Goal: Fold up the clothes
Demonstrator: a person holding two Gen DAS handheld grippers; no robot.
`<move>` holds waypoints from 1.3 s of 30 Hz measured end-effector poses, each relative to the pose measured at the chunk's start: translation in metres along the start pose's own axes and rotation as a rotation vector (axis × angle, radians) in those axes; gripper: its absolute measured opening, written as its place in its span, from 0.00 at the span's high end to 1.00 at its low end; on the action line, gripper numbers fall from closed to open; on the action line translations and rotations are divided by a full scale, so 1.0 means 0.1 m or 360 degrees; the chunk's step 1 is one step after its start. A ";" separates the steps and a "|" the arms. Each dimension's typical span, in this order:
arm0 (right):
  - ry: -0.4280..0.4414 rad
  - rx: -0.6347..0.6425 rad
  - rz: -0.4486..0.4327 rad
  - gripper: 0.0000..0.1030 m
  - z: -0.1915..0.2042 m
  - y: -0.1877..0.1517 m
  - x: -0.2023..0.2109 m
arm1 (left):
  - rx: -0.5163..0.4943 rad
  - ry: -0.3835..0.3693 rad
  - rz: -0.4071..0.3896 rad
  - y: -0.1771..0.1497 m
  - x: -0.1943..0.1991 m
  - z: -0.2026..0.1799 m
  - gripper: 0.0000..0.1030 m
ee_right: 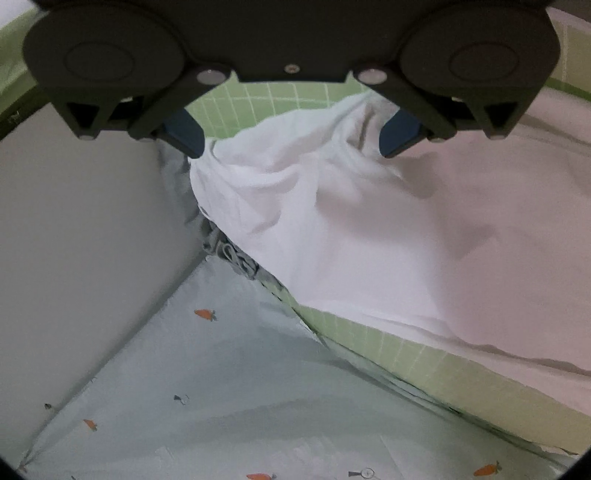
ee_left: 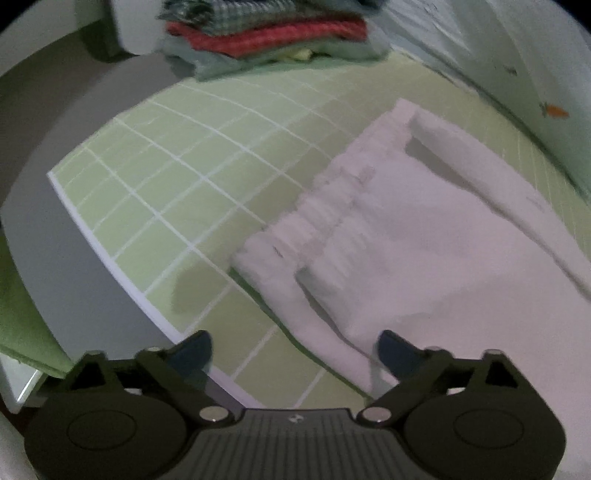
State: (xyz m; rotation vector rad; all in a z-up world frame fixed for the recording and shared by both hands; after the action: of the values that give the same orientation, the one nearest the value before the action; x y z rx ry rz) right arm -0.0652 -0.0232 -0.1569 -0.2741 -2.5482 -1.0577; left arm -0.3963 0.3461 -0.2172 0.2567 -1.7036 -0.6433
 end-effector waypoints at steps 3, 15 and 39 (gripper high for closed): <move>0.0024 0.0019 -0.0019 0.01 0.04 0.02 -0.01 | 0.0052 -0.0008 -0.0083 0.07 0.08 0.04 0.32; 0.0066 0.0109 -0.0071 0.01 0.16 0.06 0.10 | -0.0001 -0.0064 -0.0093 0.17 -0.08 -0.18 0.45; 0.0442 0.0040 0.0209 0.01 0.60 0.22 -0.49 | 0.0107 0.0206 -0.0213 0.42 0.10 0.11 0.62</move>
State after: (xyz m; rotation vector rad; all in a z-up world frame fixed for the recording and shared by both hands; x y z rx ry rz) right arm -0.0292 0.0331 -0.2013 -0.2642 -2.2621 -0.9428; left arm -0.4021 0.3784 -0.1872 0.4539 -1.5944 -0.6539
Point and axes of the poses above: each gripper's, at about its wrist camera, not at the fingertips, and x roughly against the way its jaws point, z to its left, y to its top, the point moved 4 cm from there along -x, roughly the way its jaws point, and after that the axes turned 7 degrees about -z, right-handed, at the moved point
